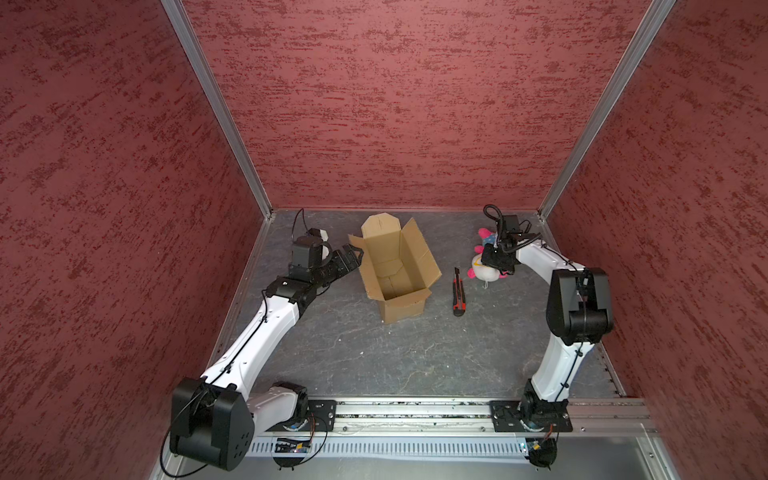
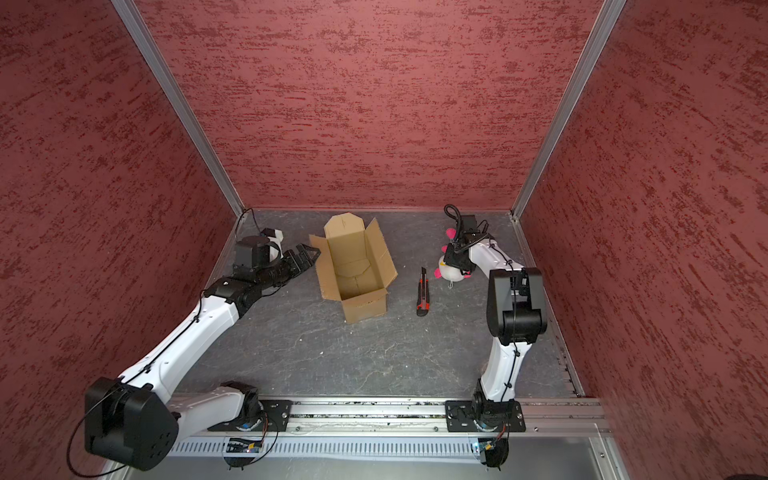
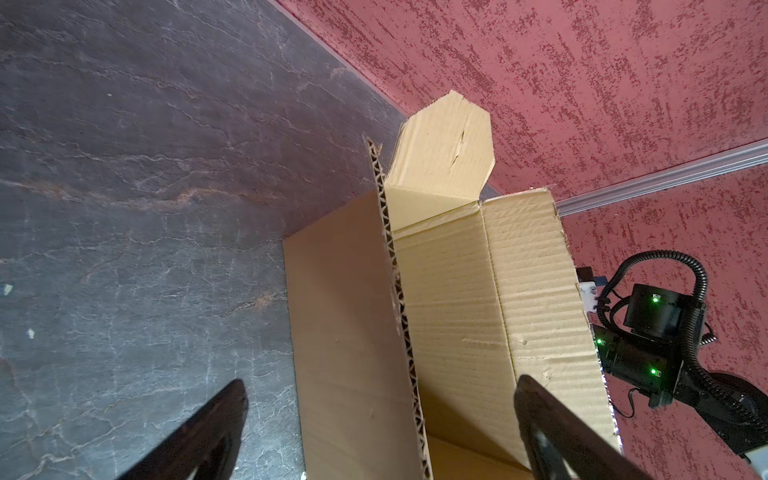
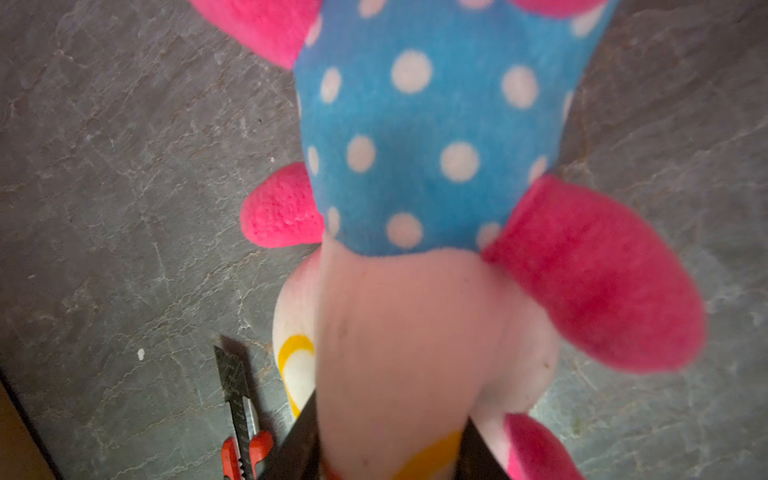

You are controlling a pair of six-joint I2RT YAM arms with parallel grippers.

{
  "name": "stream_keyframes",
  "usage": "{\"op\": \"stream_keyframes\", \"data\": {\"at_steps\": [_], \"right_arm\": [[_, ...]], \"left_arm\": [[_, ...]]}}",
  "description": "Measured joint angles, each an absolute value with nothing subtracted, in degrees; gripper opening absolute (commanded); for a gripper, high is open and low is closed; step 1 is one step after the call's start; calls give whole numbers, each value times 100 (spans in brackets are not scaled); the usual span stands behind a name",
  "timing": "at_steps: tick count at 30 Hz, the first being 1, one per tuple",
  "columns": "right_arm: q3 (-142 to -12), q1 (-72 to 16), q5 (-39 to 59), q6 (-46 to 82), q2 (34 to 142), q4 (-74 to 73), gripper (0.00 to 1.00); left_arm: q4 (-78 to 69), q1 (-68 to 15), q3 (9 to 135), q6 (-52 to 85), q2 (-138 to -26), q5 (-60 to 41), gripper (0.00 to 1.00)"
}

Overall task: Unpack the express box
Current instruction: 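Carry the plush toy beyond the knife and lower it to the table, then open the right gripper to release the plush toy and draw back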

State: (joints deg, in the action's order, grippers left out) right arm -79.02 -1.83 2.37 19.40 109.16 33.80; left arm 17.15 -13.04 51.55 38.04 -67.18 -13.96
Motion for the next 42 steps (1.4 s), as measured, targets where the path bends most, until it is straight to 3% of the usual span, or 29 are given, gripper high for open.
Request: {"op": "stream_keyframes", "data": {"at_steps": [12,42], "right_arm": [[-7902,-176,235,1905,10919,3367,57],[-7787,-176,156,1903,10593,3472,76]], "left_arm": [[1715,-1319,5155,3804,-6718,-1382,100],[1717,-1326,5120,3802,-6495,-1352,100]]}}
